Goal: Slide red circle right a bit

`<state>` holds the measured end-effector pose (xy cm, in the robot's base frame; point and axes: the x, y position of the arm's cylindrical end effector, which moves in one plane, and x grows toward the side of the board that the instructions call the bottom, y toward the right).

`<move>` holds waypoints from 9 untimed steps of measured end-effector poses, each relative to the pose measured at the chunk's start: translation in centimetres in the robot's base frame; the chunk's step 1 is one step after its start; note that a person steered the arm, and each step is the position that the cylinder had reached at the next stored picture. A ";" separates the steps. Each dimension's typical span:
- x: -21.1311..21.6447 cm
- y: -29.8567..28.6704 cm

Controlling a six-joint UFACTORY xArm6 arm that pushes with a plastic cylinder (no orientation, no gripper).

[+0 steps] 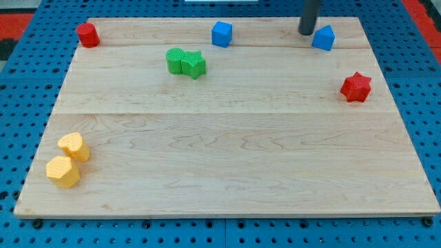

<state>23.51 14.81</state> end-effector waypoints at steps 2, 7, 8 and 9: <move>-0.6 -13.8; 6.0 -30.7; 7.2 -41.2; 6.7 -45.3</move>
<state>30.18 -30.49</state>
